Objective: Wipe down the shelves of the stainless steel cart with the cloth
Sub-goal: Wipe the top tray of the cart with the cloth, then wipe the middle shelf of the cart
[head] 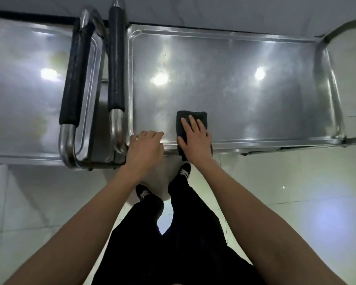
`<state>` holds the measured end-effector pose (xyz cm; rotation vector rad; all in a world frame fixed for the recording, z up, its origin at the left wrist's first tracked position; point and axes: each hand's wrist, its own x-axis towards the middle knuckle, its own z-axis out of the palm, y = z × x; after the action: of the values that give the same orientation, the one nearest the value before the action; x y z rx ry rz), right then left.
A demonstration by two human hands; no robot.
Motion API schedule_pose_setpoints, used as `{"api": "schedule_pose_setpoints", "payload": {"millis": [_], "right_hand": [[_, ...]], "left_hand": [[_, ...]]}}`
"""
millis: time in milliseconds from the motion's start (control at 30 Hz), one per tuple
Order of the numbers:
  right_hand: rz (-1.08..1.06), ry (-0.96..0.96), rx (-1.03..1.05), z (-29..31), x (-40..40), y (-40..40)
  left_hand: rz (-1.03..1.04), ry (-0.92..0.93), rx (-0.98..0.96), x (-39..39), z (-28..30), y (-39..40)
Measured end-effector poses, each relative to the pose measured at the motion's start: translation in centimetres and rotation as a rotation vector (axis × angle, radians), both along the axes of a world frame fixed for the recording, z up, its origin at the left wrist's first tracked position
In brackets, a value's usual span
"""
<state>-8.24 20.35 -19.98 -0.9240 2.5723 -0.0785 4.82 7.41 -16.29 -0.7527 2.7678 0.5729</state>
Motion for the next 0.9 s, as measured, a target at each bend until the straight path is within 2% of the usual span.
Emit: {"api": "schedule_pose_setpoints", "payload": {"millis": [167,367,500,667,767,900], "right_hand": [[-0.003,0.038,0.047,0.5,1.7,0.5],[0.074,0.104,-0.117,0.7,1.8,2.1],[0.053,-0.048,-0.309,1.5,1.1,3.8],[-0.149,-0.211,-0.525,2.4,4.0,9.8],[-0.169,-0.357,-0.557,1.6,7.8,13.2],[-0.212,-0.438,-0.497,-0.5,11.8,14.9]], "left_hand": [[-0.005,0.041,0.006,2.5,0.4,0.9],[0.057,0.041,0.072,5.6,0.4,3.5],[0.135,0.015,0.099,8.9,0.6,6.7],[0.188,-0.043,0.136,12.9,-0.3,10.8],[0.153,-0.062,0.149,15.2,-0.9,13.1],[0.146,-0.050,0.180,16.6,-1.5,14.0]]}}
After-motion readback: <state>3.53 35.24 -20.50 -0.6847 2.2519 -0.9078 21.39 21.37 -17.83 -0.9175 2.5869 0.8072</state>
